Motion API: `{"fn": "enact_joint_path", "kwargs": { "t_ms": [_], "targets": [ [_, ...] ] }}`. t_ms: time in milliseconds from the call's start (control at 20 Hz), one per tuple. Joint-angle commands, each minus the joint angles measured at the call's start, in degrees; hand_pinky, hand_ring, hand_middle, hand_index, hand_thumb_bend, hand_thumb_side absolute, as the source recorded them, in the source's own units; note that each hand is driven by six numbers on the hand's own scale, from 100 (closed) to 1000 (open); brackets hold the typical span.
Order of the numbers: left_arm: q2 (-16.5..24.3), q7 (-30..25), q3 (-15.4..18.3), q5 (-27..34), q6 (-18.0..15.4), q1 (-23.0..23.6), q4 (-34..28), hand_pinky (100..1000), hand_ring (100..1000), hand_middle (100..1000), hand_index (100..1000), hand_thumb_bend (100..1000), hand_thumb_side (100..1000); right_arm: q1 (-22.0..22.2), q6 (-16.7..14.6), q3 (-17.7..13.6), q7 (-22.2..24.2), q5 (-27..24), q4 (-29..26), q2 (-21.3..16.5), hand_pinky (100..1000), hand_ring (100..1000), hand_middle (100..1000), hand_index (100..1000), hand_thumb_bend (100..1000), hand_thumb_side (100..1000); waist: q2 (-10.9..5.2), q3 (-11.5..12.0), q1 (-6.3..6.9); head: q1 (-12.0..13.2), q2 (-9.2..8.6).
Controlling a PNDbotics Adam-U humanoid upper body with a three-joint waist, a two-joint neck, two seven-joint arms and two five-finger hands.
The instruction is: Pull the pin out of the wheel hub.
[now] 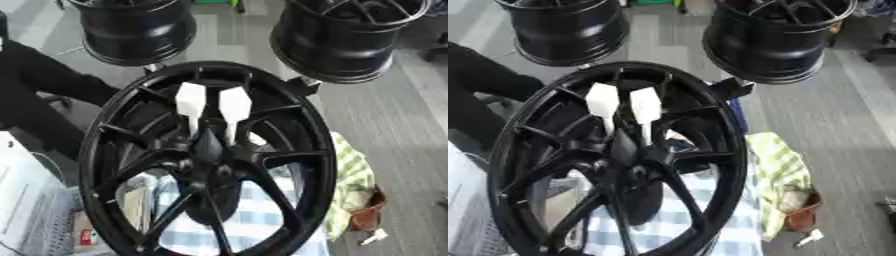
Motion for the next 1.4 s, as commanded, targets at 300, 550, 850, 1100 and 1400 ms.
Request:
{"fn": "enact_joint_path", "kwargs": {
  "t_ms": [300, 550, 850, 1100, 1400],
  "targets": [
    [1.4, -0.5, 0.7, -1.1, -1.2, -1.0, -0.8, 879, 870, 773, 883, 306, 100, -1.0, 2.4, -0.4, -2.7, 0.3, -0.8, -1.8, 748, 647, 642, 743, 154, 309, -1.01, -0.1, 0.15, 0.0, 0.29],
    [1.3, 0.5, 0.9, -0.5, -0.8, -1.1, -0.7, 872, 857, 753, 874, 206, 100, -1.0, 2.4, -0.4, -2.7, 0.4, -0.8, -1.8, 748, 647, 642, 742, 156, 306, -1.04, -0.1, 0.16, 0.0, 0.29],
    [1.0, 6.2, 1.1, 5.3, 2.4, -1.1, -0.5, 834, 803, 665, 818, 100, 429, -1.1, 2.6, -0.3, -2.4, 0.5, -0.7, -1.9, 746, 646, 641, 741, 158, 305, -1.08, -0.1, 0.17, 0.0, 0.29],
    [1.2, 8.0, 0.6, 7.2, 3.2, -1.0, -0.9, 827, 789, 644, 809, 100, 375, -1.2, 2.6, -0.3, -2.3, 0.6, -0.8, -1.9, 746, 646, 640, 741, 158, 303, -1.13, -0.1, 0.20, 0.1, 0.29],
    [1.2, 8.3, 0.5, 7.3, 3.4, -1.1, -1.1, 824, 783, 634, 805, 100, 381, -1.3, 2.5, -0.2, -2.2, 0.6, -0.8, -1.9, 745, 646, 640, 741, 158, 301, -1.20, -0.1, 0.23, 0.1, 0.29]
  ]
}}
